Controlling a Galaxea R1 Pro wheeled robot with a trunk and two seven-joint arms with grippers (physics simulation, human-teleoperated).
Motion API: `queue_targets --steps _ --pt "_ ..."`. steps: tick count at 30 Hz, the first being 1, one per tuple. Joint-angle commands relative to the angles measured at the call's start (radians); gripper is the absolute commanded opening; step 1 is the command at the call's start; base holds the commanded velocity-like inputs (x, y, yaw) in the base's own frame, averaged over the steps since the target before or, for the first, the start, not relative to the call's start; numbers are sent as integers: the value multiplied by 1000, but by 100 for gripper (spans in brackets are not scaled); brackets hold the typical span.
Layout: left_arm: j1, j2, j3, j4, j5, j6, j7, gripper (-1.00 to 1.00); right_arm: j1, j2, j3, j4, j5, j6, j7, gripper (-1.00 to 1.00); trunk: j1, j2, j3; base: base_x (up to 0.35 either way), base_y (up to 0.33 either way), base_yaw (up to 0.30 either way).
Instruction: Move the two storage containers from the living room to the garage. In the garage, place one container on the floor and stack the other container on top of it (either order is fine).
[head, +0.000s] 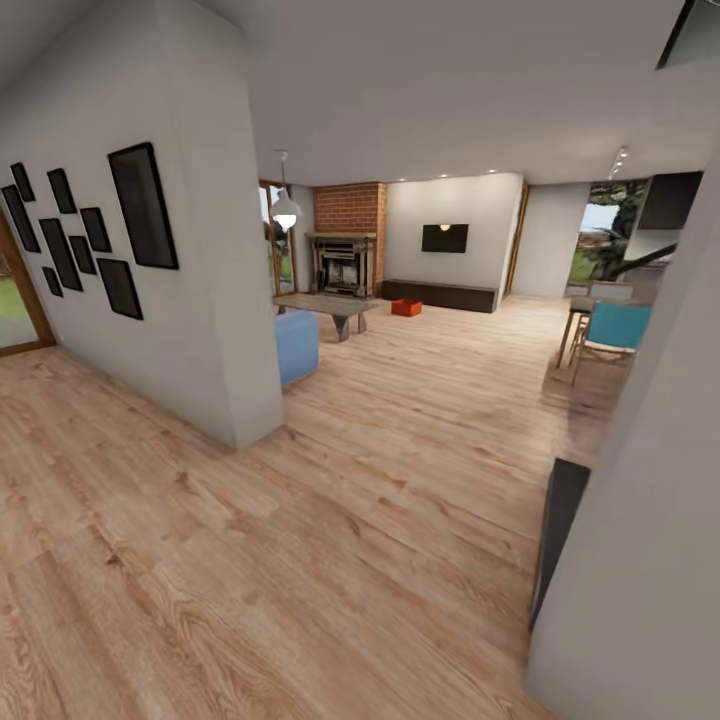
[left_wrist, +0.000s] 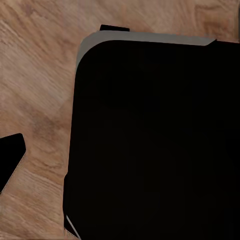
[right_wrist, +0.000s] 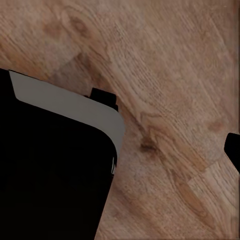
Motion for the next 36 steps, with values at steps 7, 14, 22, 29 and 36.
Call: queue_targets --steps 7,14,22,29,36 --pt "0 0 -1 0 8 -3 0 100 -1 0 8 3 -10 -6 -1 100 1 0 -1 321 0 0" --pt "0 0 0 0 8 -3 0 100 -1 1 7 3 -10 -6 -1 100 1 0 -1 321 0 0" --pt "0 0 0 0 8 -3 0 100 -1 0 7 3 -9 -6 -1 100 1 0 -1 321 0 0" --pt "0 0 -1 0 8 -3 0 100 -1 0 7 3 -9 -6 -1 100 1 0 -1 322 0 0" --pt "0 0 -1 0 8 -2 0 100 -1 0 7 3 -9 -6 -1 100 1 0 -1 323 0 0"
